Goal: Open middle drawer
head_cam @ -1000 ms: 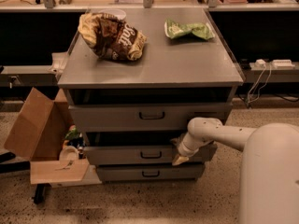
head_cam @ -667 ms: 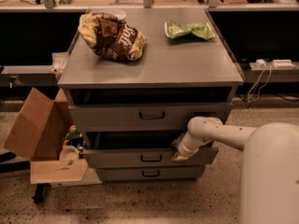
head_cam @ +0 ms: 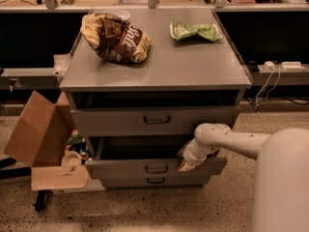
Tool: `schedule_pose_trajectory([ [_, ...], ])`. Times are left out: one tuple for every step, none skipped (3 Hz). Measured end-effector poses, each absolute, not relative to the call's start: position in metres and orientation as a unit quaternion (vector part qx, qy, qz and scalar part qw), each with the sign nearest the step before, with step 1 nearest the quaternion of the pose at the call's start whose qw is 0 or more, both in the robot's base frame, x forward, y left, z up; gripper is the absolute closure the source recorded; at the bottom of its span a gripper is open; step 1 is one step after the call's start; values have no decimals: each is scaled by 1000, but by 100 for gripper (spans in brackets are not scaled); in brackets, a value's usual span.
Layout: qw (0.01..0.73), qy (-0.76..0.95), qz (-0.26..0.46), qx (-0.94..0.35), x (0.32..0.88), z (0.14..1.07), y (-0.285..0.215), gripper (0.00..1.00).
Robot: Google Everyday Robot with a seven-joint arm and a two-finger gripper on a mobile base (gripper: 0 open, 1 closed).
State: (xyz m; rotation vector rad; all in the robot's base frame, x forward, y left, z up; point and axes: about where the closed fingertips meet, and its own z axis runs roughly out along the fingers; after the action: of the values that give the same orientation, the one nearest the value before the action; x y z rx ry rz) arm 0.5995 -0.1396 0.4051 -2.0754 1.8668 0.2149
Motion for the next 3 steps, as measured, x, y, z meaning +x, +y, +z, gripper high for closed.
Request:
schedule_pose_trajectory([
  [170, 657, 76, -731, 599, 405, -140, 87],
  [170, 657, 76, -731, 599, 405, -140, 64],
  [170, 657, 76, -731, 599, 405, -140, 42],
])
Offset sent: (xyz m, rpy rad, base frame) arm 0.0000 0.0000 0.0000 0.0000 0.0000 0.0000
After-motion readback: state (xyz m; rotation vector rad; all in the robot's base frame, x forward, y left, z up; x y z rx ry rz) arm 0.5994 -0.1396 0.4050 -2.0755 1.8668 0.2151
